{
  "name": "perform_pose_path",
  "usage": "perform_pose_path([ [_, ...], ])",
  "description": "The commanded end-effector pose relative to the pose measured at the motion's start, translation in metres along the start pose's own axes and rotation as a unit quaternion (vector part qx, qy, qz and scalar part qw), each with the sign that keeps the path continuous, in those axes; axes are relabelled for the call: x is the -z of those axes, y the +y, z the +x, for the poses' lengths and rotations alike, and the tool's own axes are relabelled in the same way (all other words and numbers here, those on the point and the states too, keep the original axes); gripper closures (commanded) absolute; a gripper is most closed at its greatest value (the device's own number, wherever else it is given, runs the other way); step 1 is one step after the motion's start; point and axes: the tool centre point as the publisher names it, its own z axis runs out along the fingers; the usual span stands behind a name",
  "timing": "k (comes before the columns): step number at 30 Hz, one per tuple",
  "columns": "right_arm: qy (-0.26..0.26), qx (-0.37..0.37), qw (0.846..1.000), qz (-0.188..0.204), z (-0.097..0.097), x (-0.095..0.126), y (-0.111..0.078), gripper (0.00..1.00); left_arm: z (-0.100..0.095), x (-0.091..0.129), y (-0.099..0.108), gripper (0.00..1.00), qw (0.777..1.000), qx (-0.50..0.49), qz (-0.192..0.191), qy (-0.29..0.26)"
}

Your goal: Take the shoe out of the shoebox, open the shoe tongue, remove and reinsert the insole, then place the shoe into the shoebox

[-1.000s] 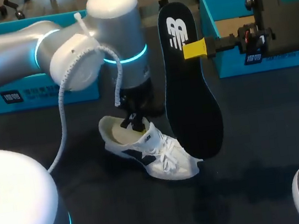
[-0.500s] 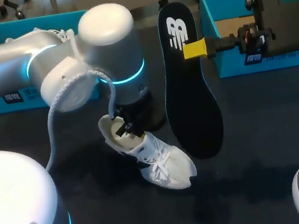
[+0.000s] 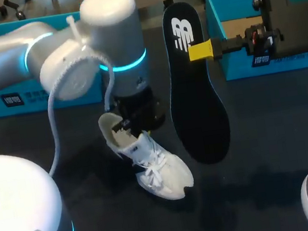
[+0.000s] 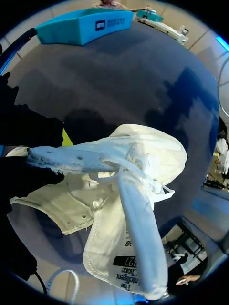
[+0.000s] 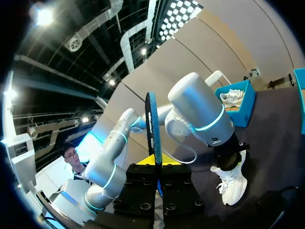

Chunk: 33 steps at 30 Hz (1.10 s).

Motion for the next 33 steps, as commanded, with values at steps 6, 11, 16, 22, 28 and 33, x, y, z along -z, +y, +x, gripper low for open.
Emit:
perform_pose_path([
  [6,-0.001,-0.001,1.0,0.001,0.0,-0.003,0.002,1.0,-0.022,0.01,0.013,1.0,0.981,-0.123,0.015,0.152],
  [11,-0.001,-0.001,1.0,0.001,0.0,-0.003,0.002,1.0,-0.031,0.01,0.019,1.0,0.973,-0.153,-0.004,0.171],
  [16,-0.001,-0.001,1.0,0.001,0.0,-0.003,0.002,1.0,-0.043,0.007,0.022,1.0,0.974,-0.156,-0.029,0.164],
  [22,-0.001,-0.001,1.0,0.001,0.0,-0.003,0.002,1.0,-0.057,0.003,0.016,1.0,0.97,-0.17,-0.022,0.174],
  [28,-0.001,-0.001,1.0,0.001,0.0,-0.003,0.002,1.0,-0.074,-0.005,0.006,1.0,0.962,-0.194,-0.043,0.186],
  [33,-0.001,-0.001,1.0,0.001,0.0,-0.003,0.002,1.0,-0.085,-0.01,0.002,1.0,0.955,-0.212,-0.053,0.202],
])
